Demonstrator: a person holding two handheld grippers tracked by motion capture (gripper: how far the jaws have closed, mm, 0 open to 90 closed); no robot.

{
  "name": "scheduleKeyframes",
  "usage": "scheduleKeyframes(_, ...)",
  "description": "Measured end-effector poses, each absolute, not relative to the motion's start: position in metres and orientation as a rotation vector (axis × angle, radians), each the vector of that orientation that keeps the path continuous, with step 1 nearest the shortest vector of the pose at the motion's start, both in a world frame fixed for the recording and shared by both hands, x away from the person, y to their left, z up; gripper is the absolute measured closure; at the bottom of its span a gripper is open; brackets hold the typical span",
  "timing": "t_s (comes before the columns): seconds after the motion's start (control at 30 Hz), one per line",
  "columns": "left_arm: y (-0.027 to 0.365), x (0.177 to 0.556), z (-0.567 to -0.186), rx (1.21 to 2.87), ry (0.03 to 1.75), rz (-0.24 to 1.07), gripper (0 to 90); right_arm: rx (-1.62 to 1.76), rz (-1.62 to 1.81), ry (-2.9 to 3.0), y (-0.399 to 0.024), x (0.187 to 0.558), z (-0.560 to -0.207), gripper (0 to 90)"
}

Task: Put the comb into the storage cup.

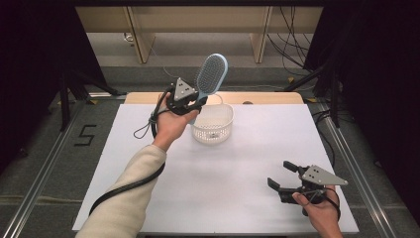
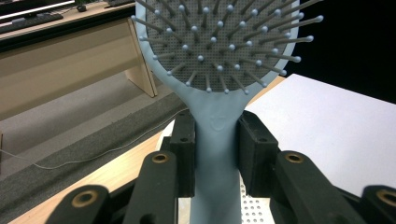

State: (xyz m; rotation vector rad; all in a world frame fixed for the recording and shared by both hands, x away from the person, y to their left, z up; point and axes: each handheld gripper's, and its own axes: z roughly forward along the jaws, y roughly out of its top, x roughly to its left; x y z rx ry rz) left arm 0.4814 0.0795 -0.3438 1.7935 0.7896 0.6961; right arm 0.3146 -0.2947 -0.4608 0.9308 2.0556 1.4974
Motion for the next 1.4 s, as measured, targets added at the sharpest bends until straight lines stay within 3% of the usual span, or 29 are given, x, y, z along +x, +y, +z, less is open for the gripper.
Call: scheduleKeyframes(1.4, 0.0752, 0.4908, -0.3432, 1.791, 0.778, 0.709, 69.8, 0.929, 1.507, 2.049, -0.2949, 0.3144, -0.4605, 15.4)
